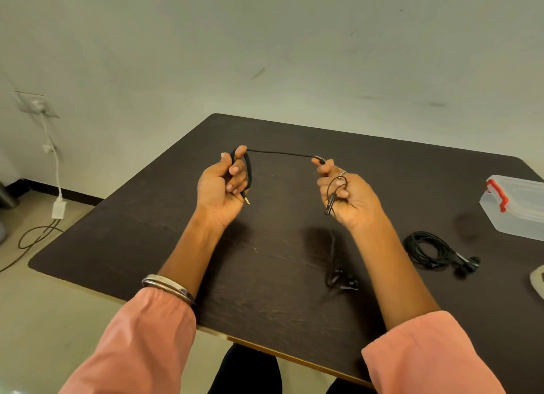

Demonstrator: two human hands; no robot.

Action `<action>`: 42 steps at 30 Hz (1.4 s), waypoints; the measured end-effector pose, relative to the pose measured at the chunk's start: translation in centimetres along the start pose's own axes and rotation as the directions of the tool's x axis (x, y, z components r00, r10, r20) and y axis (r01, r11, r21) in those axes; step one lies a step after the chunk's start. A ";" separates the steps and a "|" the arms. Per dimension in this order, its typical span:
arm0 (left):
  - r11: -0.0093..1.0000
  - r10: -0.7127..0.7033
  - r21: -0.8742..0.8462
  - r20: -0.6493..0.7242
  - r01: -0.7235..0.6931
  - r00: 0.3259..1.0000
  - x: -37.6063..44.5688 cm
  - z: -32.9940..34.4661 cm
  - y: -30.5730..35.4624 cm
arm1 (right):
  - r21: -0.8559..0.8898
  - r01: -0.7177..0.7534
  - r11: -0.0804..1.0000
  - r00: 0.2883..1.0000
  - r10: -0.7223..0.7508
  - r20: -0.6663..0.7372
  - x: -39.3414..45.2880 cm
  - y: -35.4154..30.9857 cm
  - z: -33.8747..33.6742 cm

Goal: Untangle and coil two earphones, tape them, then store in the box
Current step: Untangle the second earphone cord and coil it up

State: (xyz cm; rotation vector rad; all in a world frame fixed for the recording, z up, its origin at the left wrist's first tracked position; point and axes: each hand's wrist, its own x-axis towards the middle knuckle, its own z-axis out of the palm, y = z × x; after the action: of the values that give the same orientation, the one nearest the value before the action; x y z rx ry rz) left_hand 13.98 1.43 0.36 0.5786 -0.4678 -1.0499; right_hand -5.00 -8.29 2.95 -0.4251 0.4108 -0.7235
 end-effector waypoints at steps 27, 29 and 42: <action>0.622 0.127 0.758 0.150 -0.197 0.980 0.4 0.0 -1.6 | -0.828 0.484 -0.283 0.864 0.004 0.503 -2.0 3.1 2.0; 0.505 0.047 0.833 0.233 -0.225 0.971 0.4 0.1 -2.2 | -0.903 0.415 -0.111 0.898 -0.110 0.426 -2.0 2.5 2.0; -0.137 -0.043 0.911 0.387 -0.389 0.921 -0.1 0.6 -2.7 | -0.391 -0.083 0.917 0.996 0.083 -0.017 -2.8 -0.6 2.2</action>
State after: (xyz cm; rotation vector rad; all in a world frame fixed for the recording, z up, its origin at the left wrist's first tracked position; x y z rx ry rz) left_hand 11.79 0.37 -0.88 1.7271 -1.7009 -0.2154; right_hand -6.12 -6.25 5.73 -0.7805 0.5738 -0.5565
